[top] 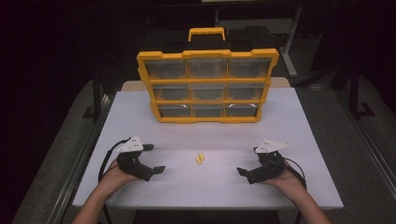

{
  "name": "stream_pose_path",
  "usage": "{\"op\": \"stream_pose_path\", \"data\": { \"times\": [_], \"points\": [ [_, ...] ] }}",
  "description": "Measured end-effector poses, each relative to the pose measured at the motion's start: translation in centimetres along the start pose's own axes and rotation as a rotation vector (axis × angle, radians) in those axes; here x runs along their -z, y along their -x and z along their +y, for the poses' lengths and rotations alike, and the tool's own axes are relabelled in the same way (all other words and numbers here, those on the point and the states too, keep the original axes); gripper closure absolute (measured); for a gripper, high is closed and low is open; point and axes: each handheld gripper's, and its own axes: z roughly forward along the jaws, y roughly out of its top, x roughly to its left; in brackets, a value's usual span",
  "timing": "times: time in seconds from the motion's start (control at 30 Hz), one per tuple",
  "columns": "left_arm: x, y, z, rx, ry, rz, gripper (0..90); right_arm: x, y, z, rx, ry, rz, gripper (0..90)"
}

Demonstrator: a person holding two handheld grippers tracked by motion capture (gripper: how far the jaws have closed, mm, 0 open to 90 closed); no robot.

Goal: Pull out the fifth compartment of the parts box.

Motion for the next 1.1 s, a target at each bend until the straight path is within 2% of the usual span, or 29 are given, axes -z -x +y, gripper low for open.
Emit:
{"op": "stream_pose_path", "data": {
  "times": [0.3,0.63,0.9,1.1],
  "points": [
    [0.2,-0.1,0.1,0.013,0.021,-0.004,0.3,0.3,0.1,0.1,-0.011,0.025,0.010,0.0],
    [0.3,-0.2,0.5,0.006,0.036,-0.006,0.3,0.7,0.1,0.2,-0.024,0.051,0.010,0.0],
    [0.1,-0.2,0.8,0.015,0.057,-0.015,0.3,0.5,0.0,0.3,-0.016,0.047,0.016,0.0],
    [-0.5,0.0,1.4,0.001,0.063,-0.027,0.3,0.5,0.0,0.3,-0.014,0.047,0.020,0.0]
  ]
}}
